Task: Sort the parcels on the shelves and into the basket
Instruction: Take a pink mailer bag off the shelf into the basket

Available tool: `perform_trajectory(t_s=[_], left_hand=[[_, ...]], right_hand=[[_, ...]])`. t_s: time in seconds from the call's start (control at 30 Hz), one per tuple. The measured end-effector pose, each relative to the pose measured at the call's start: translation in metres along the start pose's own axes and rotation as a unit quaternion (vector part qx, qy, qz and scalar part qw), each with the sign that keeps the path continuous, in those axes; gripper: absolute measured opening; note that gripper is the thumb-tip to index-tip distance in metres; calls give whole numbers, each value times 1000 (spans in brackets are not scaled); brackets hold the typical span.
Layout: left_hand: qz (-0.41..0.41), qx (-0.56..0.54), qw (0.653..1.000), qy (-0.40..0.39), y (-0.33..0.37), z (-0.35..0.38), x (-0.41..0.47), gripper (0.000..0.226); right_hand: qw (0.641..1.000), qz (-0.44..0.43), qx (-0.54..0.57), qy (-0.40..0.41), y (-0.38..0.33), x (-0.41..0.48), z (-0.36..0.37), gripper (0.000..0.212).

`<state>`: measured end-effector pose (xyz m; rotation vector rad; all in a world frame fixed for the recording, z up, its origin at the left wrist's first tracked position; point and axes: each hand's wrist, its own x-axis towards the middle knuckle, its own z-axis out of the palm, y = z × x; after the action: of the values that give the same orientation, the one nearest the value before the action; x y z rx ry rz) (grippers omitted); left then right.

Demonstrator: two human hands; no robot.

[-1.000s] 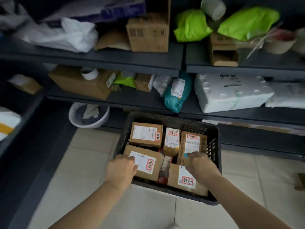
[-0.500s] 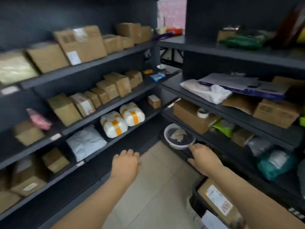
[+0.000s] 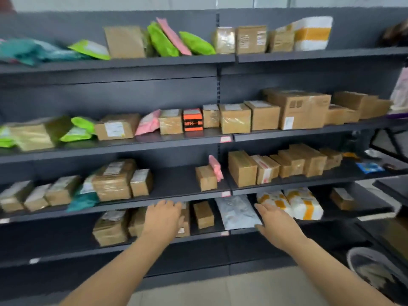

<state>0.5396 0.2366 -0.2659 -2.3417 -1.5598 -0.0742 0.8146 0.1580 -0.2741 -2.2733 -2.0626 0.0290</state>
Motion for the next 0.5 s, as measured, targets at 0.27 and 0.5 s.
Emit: perform_trajectory(t_s=[0.27, 0.5], left_hand=[[-69, 9, 997, -17, -86, 40, 2, 39], [-73, 12, 996, -41, -108, 80, 56, 34]], right_hand=[[996, -79, -41, -16, -83, 81, 16, 53], [995, -94, 4, -43, -90, 163, 41, 55]])
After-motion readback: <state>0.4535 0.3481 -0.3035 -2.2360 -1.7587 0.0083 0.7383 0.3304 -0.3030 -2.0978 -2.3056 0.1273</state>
